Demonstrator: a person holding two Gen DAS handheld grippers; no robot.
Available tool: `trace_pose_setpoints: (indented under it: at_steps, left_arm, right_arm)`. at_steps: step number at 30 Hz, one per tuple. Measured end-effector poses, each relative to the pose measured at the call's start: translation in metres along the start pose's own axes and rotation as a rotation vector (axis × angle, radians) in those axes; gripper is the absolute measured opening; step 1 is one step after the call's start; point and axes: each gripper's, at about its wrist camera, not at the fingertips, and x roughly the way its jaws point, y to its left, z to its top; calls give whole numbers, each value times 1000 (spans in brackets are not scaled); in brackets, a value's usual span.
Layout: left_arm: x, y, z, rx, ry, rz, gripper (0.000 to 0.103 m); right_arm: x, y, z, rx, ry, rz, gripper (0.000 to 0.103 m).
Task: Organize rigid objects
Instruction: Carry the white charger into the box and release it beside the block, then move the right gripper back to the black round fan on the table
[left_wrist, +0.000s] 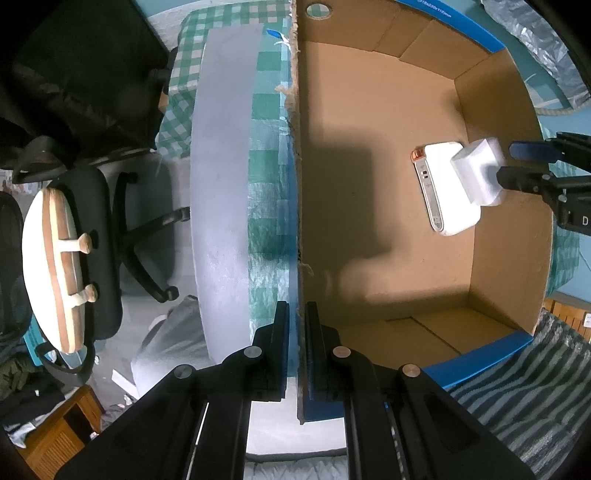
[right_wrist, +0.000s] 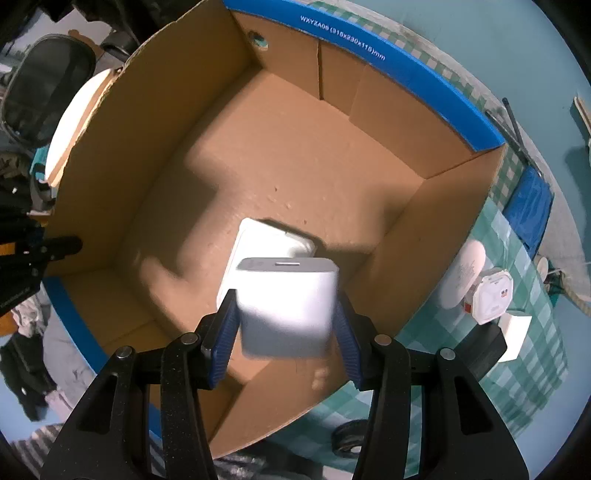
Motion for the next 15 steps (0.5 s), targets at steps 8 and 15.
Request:
trace_pose_setpoints:
  at_steps: [8, 15]
  left_arm:
    - [-1, 3, 0, 6, -1, -4, 8]
    - [-1, 3, 0, 12, 0, 3, 8]
  right_arm:
    - [-3, -2, 0, 7, -12, 10, 49]
    - [-23, -1, -8, 20, -62, 19, 58]
